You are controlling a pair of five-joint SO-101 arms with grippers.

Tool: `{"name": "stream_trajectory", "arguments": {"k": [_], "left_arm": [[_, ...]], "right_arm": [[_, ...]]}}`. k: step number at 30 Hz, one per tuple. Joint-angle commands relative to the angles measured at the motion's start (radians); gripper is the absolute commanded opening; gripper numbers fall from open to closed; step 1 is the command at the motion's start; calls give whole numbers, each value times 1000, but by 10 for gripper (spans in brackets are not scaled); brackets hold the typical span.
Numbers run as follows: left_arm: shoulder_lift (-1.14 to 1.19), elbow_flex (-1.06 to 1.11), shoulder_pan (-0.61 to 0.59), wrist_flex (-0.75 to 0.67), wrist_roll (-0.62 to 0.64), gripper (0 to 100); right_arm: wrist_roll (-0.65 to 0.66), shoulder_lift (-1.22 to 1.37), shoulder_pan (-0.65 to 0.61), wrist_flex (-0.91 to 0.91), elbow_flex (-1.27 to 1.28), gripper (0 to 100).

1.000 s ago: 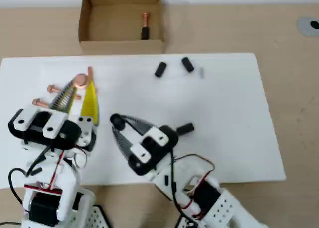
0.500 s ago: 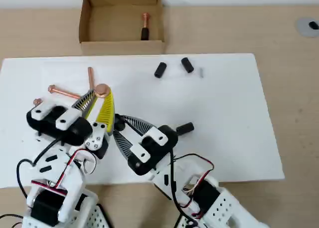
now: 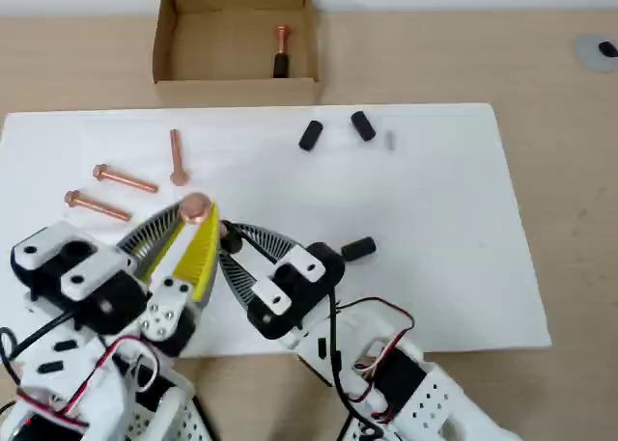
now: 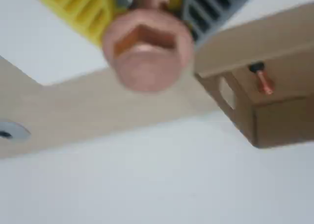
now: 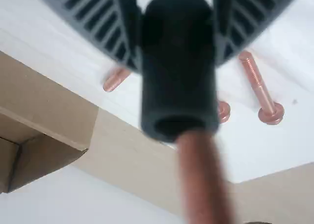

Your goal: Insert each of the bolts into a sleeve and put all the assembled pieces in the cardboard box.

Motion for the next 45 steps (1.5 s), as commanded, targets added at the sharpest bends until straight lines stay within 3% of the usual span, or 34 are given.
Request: {"name": "stream_trajectory", "arguments": {"k": [1,10,25,29,45], "left_arm": [[-4,-94,26,51,34,7],[-10,-199,29,138,54,7],[-10,21,28,-104,-43,8],[-10,61,28,-133,-46,8],[-8,117,23,-150,-89,8]], "right_arm": [[3,-15,-13,-25,2,9],[3,-22,-12,32,2,9],[-14,-24,-12,-81,1,9],[-66,-24,-10,-81,1,9],[-68,-24,-8,-81,1,9]]}}
